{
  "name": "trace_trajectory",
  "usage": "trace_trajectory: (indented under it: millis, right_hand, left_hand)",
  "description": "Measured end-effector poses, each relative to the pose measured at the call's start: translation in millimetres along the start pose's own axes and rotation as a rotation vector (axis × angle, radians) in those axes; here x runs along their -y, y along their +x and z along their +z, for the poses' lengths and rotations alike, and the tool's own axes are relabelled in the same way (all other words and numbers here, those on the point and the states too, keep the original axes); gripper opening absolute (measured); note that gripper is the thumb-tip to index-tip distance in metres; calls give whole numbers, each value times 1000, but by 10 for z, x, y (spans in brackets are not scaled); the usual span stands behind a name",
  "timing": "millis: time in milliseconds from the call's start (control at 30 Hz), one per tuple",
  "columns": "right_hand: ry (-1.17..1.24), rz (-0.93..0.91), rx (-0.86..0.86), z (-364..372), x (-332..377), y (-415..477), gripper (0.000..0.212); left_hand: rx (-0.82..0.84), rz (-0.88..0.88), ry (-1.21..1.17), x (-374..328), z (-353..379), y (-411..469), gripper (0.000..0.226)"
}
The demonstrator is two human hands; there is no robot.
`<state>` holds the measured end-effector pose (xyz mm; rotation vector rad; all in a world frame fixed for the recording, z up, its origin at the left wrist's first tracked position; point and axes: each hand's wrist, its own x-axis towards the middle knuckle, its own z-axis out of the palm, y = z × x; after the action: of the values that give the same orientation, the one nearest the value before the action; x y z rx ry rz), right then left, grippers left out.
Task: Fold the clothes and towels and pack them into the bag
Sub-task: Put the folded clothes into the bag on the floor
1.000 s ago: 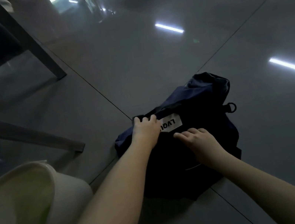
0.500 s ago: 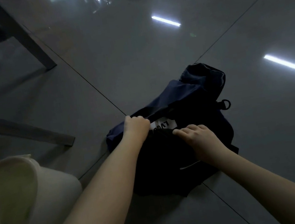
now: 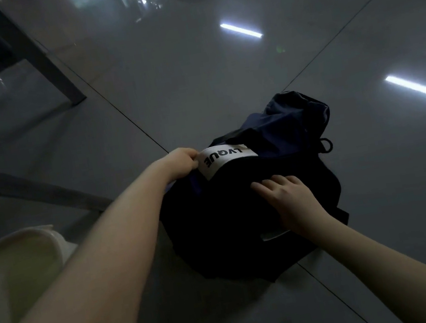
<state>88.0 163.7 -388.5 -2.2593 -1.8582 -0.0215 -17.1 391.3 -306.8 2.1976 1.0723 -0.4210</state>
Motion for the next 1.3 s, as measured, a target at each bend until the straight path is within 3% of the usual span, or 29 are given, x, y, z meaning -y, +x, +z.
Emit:
trace_trajectory:
  millis: [67,233,367,467,700,900,1033,1300]
  right_hand:
    - [-25,18,-52,-30,63,122,82]
    - [-154,12,-255,-142,265,405,50]
    - [-159,-4,-244,-49,360,289,71]
    - [-167,-38,-261,-92,312,202,67]
    - [-116,-26,-157,-372,304,263,51]
    - [-26,22,-30,-755,446,231,47]
    - [15,14,5,-1112,627,137,35]
    - [135,-71,-5,-2137,1299,-132,41]
  left_hand:
    - [45,8,-59,-14,-66,-18,27]
    - [28,-23,-98,22,-242,-58,25]
    - [-52,-38,-6,58,-200,-77,24]
    - [-137,-40,88,-11,-116,-87,27]
    - [-149,-75,224,-245,-117,-254,34]
    - [-148,-62,178,-400,-294,-728,37]
    - [-157,-58,161,-518,-418,-1229,37]
    - [-280,-32,109,-684,-703,-2659,38]
